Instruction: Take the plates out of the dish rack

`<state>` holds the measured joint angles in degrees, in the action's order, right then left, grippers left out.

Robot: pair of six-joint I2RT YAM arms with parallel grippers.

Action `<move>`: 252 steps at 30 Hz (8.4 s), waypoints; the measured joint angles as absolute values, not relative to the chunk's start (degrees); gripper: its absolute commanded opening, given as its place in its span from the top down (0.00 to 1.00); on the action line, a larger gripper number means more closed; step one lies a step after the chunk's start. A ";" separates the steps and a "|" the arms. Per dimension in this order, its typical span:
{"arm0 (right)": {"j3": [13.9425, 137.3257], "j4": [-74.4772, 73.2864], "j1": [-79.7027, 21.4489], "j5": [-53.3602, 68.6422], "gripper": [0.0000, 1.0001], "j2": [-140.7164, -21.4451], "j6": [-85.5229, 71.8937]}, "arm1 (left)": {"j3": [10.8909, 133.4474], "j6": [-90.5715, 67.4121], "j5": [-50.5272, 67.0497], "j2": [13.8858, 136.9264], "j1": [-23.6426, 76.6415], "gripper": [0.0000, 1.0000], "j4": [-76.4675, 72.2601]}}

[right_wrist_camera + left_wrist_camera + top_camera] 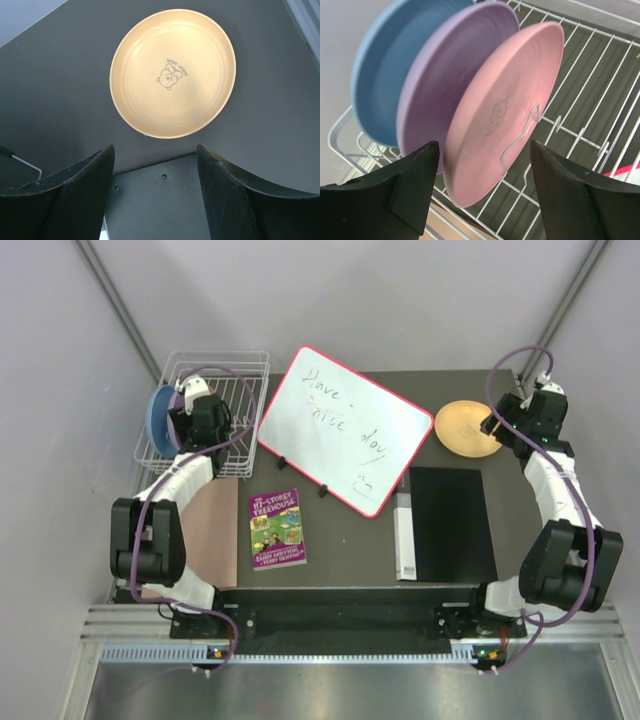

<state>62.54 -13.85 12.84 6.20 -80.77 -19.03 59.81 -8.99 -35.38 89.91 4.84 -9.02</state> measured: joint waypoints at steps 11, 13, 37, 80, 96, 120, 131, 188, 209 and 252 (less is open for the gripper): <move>61.49 -14.39 12.84 6.50 0.33 -80.75 -18.11 | 60.23 -8.84 -36.16 91.74 3.92 0.77 -9.02; 61.49 -14.41 12.84 6.68 0.33 -80.75 -18.06 | 60.23 -8.01 -36.75 92.18 3.77 0.89 -8.69; 60.73 -14.44 11.90 6.96 0.33 -80.75 -18.00 | 58.43 2.90 -57.10 92.40 11.57 1.00 -17.28; 60.75 5.13 -14.52 34.20 0.12 -79.24 -30.06 | 64.49 -39.24 -2.39 80.99 28.58 1.00 2.31; 60.88 4.97 -14.61 31.16 0.53 -83.77 -28.05 | 61.56 -41.74 2.48 77.23 28.73 1.00 0.27; 60.73 -3.14 -11.40 19.99 1.00 -69.84 -22.68 | 57.58 -36.36 -0.86 73.80 30.59 0.01 -3.77; 61.49 -7.75 14.13 6.20 1.00 -70.39 -21.61 | 54.78 -22.33 -24.67 64.42 28.62 0.01 -1.19; 66.28 -12.10 19.79 9.54 0.27 -83.94 -21.45 | 52.60 -8.40 -38.13 70.57 13.21 0.02 -3.29; 61.84 -13.02 13.61 12.99 0.27 -74.78 -19.90 | 60.14 -8.05 -34.72 87.05 -1.21 0.43 -3.66; 60.62 -13.30 12.38 14.26 0.27 -77.14 -19.49 | 58.35 9.13 -64.58 87.66 7.94 1.00 -17.10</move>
<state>60.62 -13.30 12.38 14.26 -77.14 -19.49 58.35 9.13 -64.58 87.66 7.94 -17.10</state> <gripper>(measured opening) 0.731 0.057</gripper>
